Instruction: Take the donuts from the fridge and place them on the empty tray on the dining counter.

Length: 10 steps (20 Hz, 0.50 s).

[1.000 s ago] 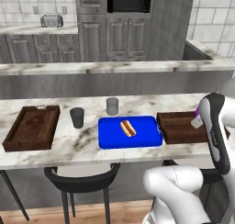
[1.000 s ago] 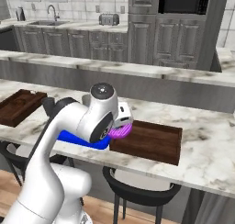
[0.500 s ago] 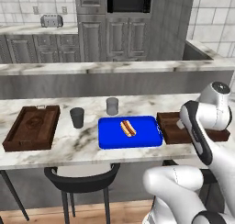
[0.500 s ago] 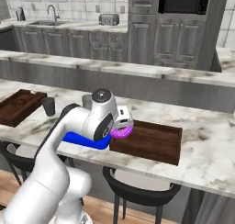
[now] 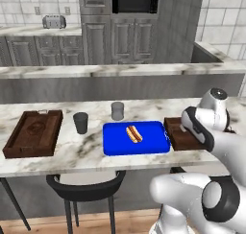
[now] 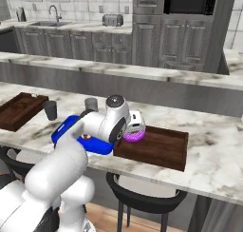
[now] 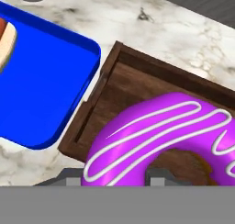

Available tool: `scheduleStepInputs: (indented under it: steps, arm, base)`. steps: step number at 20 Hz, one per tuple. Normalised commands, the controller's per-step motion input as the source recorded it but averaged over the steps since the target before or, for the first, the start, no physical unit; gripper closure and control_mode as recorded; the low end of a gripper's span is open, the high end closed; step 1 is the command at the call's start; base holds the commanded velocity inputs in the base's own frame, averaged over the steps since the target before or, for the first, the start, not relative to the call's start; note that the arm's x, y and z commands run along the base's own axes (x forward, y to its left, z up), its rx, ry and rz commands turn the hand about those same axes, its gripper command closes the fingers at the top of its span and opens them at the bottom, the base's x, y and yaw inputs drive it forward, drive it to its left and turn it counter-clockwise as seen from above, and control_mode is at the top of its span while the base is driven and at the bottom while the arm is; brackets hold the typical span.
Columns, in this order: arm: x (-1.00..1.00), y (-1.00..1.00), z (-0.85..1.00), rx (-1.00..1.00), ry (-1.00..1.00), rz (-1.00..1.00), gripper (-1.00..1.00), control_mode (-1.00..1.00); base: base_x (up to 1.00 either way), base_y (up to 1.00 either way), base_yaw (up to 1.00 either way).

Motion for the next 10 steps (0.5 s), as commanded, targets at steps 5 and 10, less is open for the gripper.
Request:
scheduleStepInputs:
  steps: [5,10]
  arm:
    - [0.4,-0.13,-0.33,0.0,0.0,-0.01,1.0,-1.0]
    - [0.12,0.0,-0.4,0.0,0.0,0.0,1.0,-1.0]
  base:
    - [0.0,0.0,0.0]
    - [0.0,0.0,0.0]
